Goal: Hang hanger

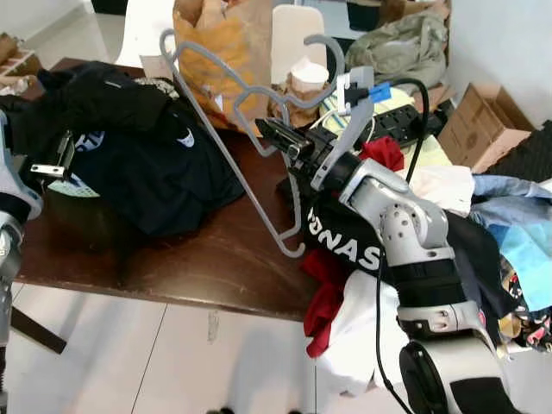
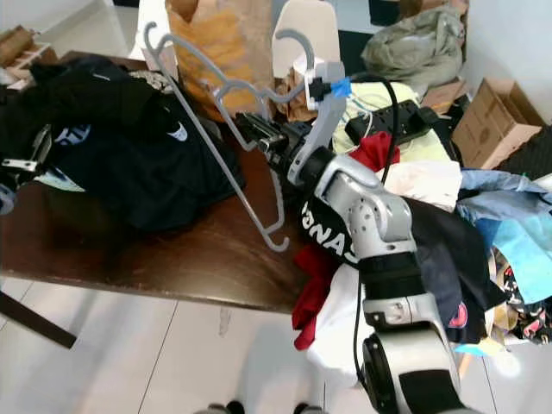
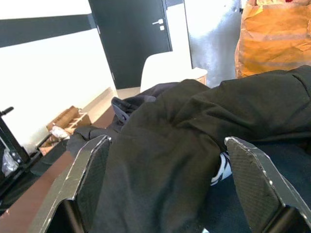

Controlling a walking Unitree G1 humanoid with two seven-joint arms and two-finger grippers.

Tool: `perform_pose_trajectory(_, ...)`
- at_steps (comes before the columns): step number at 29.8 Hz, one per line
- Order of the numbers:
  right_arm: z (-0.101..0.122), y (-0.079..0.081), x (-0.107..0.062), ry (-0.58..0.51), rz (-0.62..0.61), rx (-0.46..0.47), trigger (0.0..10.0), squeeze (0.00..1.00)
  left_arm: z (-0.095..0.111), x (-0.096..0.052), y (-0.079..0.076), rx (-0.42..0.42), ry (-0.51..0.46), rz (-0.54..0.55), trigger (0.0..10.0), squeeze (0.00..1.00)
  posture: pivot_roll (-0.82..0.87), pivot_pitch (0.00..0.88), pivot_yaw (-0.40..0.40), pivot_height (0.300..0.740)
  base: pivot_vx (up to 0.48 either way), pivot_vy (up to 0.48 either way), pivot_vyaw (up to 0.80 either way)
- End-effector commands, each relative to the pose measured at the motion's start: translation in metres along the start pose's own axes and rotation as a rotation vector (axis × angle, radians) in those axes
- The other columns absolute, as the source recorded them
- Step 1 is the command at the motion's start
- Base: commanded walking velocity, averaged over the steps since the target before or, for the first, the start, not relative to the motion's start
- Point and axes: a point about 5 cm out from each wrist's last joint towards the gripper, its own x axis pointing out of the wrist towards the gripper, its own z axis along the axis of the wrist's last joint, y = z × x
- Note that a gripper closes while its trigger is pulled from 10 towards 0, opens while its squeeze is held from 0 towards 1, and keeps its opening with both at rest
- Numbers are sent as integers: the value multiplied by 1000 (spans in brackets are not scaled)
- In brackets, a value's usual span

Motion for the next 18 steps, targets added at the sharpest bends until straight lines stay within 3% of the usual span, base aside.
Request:
perform_pose_trajectory(1, 2, 1, 0, -6, 8, -8, 10000, 0, -1, 1, 1, 33, 5, -1, 10000, 0, -40, 197, -56, 740, 0, 0, 0)
perform_pose_trajectory(13, 9, 2, -4, -4, 5, -40, 10000, 0, -26, 0, 6, 41, 68, 29, 10000, 0, -77, 208, -71, 740, 0, 0, 0)
perform_pose_trajectory(14, 11, 2, -5, -4, 5, -46, 10000, 0, -30, 2, 9, 52, 78, 24, 8157, 0, -83, 209, -71, 740, 0, 0, 0)
perform_pose_trajectory(15, 11, 2, -5, -4, 5, -46, 10000, 0, -30, 2, 9, 52, 78, 24, 8157, 0, -83, 209, -71, 740, 0, 0, 0)
perform_pose_trajectory(16, 13, 2, -5, -4, 5, -50, 10000, 0, -33, 4, 11, 48, 84, 20, 6471, 0, -91, 211, -73, 740, 0, 0, 0)
perform_pose_trajectory(18, 13, 2, -5, -4, 5, -50, 10000, 0, -33, 4, 11, 48, 84, 20, 6471, 0, -91, 211, -73, 740, 0, 0, 0)
